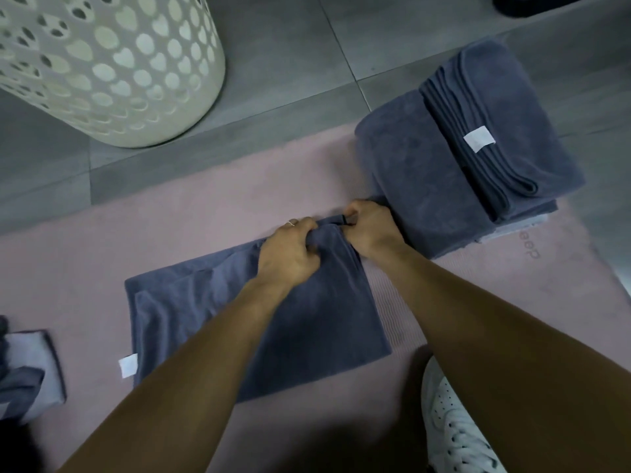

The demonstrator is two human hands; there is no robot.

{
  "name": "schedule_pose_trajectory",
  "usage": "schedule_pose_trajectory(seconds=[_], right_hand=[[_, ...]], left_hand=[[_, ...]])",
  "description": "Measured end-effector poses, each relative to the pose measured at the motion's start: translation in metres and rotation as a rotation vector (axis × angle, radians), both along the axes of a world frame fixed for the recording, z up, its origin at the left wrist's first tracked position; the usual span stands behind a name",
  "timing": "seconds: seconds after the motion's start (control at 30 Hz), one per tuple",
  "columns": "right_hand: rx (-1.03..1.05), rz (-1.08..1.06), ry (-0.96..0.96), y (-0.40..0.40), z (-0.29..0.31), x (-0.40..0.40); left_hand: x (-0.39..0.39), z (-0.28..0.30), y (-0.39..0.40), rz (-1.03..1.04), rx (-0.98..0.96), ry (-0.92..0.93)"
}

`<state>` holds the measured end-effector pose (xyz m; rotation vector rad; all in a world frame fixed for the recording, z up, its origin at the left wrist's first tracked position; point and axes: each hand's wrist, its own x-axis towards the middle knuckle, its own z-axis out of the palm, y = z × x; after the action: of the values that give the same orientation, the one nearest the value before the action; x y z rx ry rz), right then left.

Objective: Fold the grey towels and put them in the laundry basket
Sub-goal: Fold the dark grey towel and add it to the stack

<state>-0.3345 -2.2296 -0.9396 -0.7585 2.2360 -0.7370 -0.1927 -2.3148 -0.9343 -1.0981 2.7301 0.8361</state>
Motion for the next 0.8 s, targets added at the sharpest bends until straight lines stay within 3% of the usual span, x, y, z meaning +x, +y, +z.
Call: schedule_pose_trajectory(seconds=[0.2,0.63,0.8], right_hand=[[0.02,0.011,-0.023,-0.006,0.002,-0.004],[-0.086,-0.185,-0.39,0.001,0.025,-0.007],[-0.1,-0.15,-0.369,0.0,0.031,-0.005]], left_hand=[[-0.005,-0.003,-0.002,-0.007,0.149,0.226],[-0.023,0.014,-0.009,0.026,0.212,0.23],[-0.021,0.01,-0.011,0.106,0.147,0.208]])
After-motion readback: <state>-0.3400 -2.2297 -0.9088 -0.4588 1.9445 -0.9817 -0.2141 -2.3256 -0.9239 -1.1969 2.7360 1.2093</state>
